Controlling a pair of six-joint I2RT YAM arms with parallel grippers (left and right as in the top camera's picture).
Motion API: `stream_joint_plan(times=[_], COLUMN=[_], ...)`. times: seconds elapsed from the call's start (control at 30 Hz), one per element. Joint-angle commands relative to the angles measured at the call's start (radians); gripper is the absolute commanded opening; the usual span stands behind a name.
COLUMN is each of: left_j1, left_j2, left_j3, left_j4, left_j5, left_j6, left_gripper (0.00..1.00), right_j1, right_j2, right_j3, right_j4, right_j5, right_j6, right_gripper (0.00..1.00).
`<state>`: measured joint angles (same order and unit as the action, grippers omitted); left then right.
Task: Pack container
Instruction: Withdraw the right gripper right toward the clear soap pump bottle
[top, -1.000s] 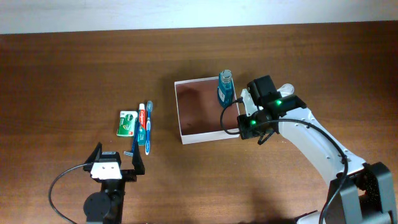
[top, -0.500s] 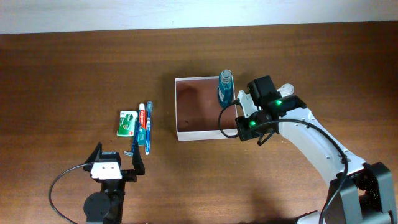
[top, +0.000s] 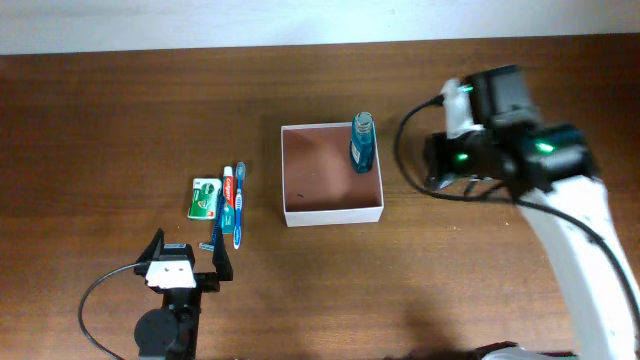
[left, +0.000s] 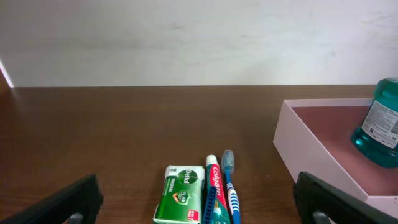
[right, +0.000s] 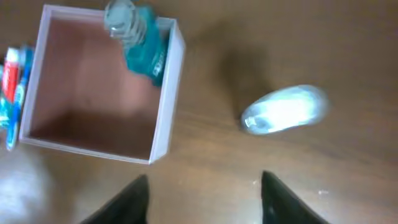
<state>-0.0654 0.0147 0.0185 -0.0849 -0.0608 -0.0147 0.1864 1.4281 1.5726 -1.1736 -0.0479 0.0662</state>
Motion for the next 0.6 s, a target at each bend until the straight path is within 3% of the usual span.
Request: stream_joint_plan(times=[0.0, 0.03, 0.1, 0.27, 0.57], left_j1=[-0.004, -0.004, -0.004, -0.004, -0.004], left_j2=[-0.008, -0.008, -0.008, -0.008, -0.008], left_j3=[-0.006, -0.006, -0.006, -0.006, -0.006], left_j4=[0.003, 0.003, 0.003, 0.003, 0.003], left_j5=[-0.011, -0.011, -0.011, -0.011, -0.011], left_j6=[0.008, 0.008, 0.008, 0.008, 0.008], left_gripper=[1.0, 0.99, 0.99, 0.99, 0.99], right_j1=[-0.085, -0.115, -0.16, -0.234, -0.233], right_j2=[-0.034, -0.037, -0.032, 0.014, 0.112], right_j3=[0.032, 0.032, 0.032, 0.032, 0.032], right_j4=[-0.017, -0.018, -0.027, -0.035, 0.023], right_j5=[0.05, 0.048, 0.044, 0.026, 0.025], right_j6=[0.019, 0.04, 0.072, 0.163, 0.298], right_gripper=[0.86, 0.94, 0.98, 0.96, 0.92])
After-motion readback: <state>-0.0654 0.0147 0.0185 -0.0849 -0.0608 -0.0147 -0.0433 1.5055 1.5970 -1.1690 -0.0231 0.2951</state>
